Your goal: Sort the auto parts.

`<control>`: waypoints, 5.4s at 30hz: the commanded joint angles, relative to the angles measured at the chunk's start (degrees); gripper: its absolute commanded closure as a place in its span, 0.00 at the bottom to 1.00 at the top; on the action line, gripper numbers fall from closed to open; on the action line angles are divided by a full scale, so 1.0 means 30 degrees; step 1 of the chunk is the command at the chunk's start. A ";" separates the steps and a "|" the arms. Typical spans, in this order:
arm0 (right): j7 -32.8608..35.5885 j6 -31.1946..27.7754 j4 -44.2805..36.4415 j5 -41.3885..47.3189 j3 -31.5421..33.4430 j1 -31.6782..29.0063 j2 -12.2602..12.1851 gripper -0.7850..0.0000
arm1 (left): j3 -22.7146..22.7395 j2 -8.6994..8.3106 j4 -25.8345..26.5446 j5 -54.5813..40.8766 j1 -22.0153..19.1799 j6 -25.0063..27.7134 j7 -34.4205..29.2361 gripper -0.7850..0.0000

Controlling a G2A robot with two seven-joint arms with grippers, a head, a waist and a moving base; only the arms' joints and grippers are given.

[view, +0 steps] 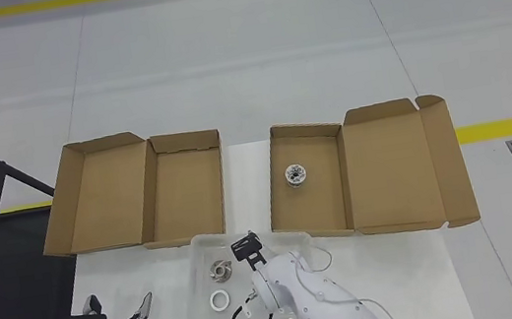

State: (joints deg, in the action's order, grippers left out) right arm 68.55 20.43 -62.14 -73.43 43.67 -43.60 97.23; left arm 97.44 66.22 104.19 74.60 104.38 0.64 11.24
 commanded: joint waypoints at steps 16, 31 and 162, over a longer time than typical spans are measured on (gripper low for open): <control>-0.0222 -0.1155 -0.5487 -0.2845 0.1323 -0.1826 -0.0574 1.00 | 0.0000 0.0000 0.0000 0.0000 0.0000 0.0000 0.0000 0.00; -0.3942 -0.3754 -1.4012 -0.8159 0.4364 -0.5210 -0.1671 1.00 | 0.0000 0.0000 0.0000 0.0000 0.0000 0.0000 0.0000 0.00; 0.2719 -0.1456 -0.2899 -0.3411 0.2853 -0.2558 0.0019 0.65 | 0.0000 0.0000 0.0000 0.0000 0.0000 0.0000 0.0000 0.00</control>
State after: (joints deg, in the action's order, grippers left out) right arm 76.98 16.28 -70.95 -83.90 52.04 -51.18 97.28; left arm 97.44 66.22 104.19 74.60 104.38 0.64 11.24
